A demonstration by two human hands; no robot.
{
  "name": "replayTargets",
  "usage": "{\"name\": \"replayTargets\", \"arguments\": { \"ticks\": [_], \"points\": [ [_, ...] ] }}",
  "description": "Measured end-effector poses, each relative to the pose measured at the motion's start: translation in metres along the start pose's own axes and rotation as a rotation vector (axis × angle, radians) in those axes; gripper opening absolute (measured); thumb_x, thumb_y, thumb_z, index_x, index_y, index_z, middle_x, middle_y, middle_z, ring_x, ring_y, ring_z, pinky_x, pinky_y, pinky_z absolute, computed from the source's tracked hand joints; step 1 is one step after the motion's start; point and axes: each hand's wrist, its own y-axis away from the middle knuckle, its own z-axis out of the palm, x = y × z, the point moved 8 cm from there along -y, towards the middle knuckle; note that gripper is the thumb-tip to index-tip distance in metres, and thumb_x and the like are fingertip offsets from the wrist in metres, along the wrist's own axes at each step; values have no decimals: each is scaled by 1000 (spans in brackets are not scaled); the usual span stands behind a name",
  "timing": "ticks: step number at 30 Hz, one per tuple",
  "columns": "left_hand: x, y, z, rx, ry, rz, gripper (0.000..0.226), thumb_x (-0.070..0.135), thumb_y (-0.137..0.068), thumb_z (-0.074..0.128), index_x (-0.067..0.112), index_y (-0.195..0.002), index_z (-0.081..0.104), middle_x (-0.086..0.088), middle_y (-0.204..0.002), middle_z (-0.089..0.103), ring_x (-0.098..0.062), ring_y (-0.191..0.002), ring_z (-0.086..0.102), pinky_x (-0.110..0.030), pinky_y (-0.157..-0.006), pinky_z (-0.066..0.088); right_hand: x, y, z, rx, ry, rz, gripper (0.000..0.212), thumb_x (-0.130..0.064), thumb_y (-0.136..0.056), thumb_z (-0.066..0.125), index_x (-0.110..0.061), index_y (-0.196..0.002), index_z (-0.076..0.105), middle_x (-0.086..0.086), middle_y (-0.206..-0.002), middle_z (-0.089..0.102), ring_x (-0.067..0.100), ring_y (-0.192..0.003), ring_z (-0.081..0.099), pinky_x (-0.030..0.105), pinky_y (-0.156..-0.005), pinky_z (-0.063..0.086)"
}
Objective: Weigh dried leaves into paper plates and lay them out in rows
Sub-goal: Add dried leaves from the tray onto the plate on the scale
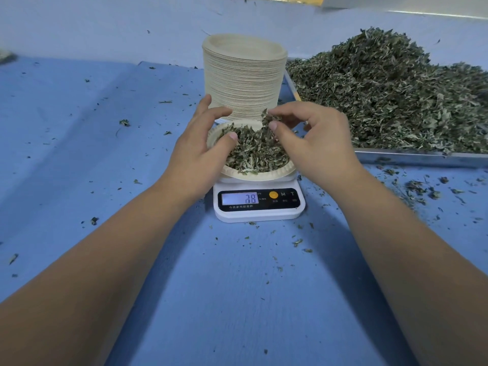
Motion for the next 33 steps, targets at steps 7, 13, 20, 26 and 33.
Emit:
{"name": "replayTargets", "arguments": {
  "ticks": [7,13,20,26,33],
  "points": [
    [-2,-1,1,-5,31,-28,46,42,-88,55,41,-134,56,20,-167,18,-15,-146,42,-47,-121,32,4,0,-5,64,-67,50,17,-20,-91,72,-23,-106,78,-22,-83,68,-6,-77,65,5,-73,41],
    [-12,-4,0,9,72,-62,35,37,-99,57,44,-134,56,23,-166,19,-8,-148,36,-38,-123,28,29,-5,-41,244,35,90,19,-26,-92,66,-28,-109,75,-19,-92,70,-2,-89,66,19,-85,52],
    [-18,-8,-3,59,145,-123,47,46,-86,53,41,-132,60,19,-164,28,4,-146,30,-25,-118,25,89,1,-44,10,425,362,37,-25,-95,57,-21,-132,62,-1,-114,68,35,-99,62,49,-94,50],
    [-23,-7,-2,61,177,-176,43,43,-92,52,41,-134,59,21,-158,37,5,-142,36,-24,-115,27,50,-1,-40,62,296,211,30,-26,-99,52,-20,-123,68,-3,-111,70,20,-91,58,34,-88,50],
    [-31,-9,-3,90,209,-250,30,34,-102,49,40,-129,60,29,-118,57,29,-98,49,-7,-81,35,15,30,-4,-190,303,85,32,-37,-107,38,-24,-109,67,0,-92,68,22,-97,58,41,-84,44]
  ]
}}
